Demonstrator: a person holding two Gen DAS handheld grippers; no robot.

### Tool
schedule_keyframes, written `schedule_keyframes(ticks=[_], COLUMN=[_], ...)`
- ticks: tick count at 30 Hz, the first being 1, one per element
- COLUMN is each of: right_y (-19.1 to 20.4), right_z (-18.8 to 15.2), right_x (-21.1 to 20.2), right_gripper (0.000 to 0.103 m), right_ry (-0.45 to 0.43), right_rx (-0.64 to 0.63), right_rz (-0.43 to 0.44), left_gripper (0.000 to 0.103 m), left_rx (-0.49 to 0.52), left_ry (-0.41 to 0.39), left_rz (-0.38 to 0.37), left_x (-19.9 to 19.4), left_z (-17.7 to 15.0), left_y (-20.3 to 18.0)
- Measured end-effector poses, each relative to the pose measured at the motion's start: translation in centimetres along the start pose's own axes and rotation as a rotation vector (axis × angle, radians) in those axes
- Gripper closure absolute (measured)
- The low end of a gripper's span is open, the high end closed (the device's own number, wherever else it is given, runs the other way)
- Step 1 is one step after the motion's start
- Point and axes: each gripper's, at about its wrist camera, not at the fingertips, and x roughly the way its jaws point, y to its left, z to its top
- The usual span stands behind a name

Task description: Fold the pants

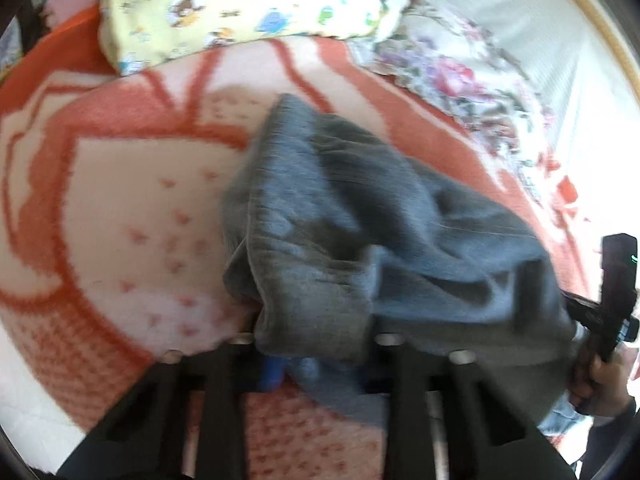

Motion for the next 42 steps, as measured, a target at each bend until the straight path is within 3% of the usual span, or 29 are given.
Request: schedule_keyframes(ticks=[2,6,8,10,13,17,19,24,27,29,33,38,42], right_y=[0.5,1.5,1.4,0.5,-0.4,0.0,0.9,4.3,4.9,4.8,5.1,5.1,4.6], right_z=[0.8,4.1,5.3,6.0,5.9,4.7,3.6,-1.6,-5.5,-7.9,-12.3,-15.7,-17.5], right_x=[-1.6,-6.7,-6.2,-4.1,-0.6,-2.0,-4.7,-10.2,-12.2,-13.0,-13.1,-12.2,-11.9], right_gripper=[0.085,0.088,0.088,0.088,0.085,0.055,0.051,0.051,0.051,0.051,0.051,0.051,0.051], right_ry=[-0.079,-0.312,-0.325,-0.281,-0.199,-0.237,-0.291,-0.318,-0.297,-0.28,-0.217,-0.135,-0.1], right_rx=[-0.016,-0.046,-0.06,-0.036,0.004,0.045,0.037,-0.075,-0.095,-0.094,-0.123,-0.149,-0.163], right_rz=[-0.075,-0.225,-0.273,-0.272,-0.284,-0.301,-0.251,-0.202,-0.183,-0.185,-0.237,-0.298,-0.362], left_gripper=[0.087,0.087,0.087,0.087,0.086,0.065,0.049,0.048,0.039,0.039,0.038,0.039,0.039], left_rx=[0.072,0.177,0.204,0.231,0.225,0.258,0.28,0.379,0.456,0.479,0.577,0.853,0.996], left_ry=[-0.037,-0.132,-0.155,-0.15,-0.063,-0.014,-0.049,-0.132,-0.178,-0.211,-0.236,-0.162,-0.09], left_rz=[0.024,-0.002,0.001,0.0,-0.013,0.024,0.075,0.134,0.161,0.169,0.081,-0.038,-0.134], left_x=[-0.8,-3.4,-3.6,-3.1,-1.3,-1.1,-2.6,-6.3,-7.9,-9.0,-10.3,-7.6,-5.1], left_z=[0.6,2.3,2.8,2.8,2.2,1.2,1.2,0.8,0.7,0.7,-0.2,-4.0,-6.5], left_y=[-1.1,-2.4,-2.3,-1.8,-0.3,1.6,2.0,1.2,-0.6,-1.5,-4.3,-11.6,-15.9])
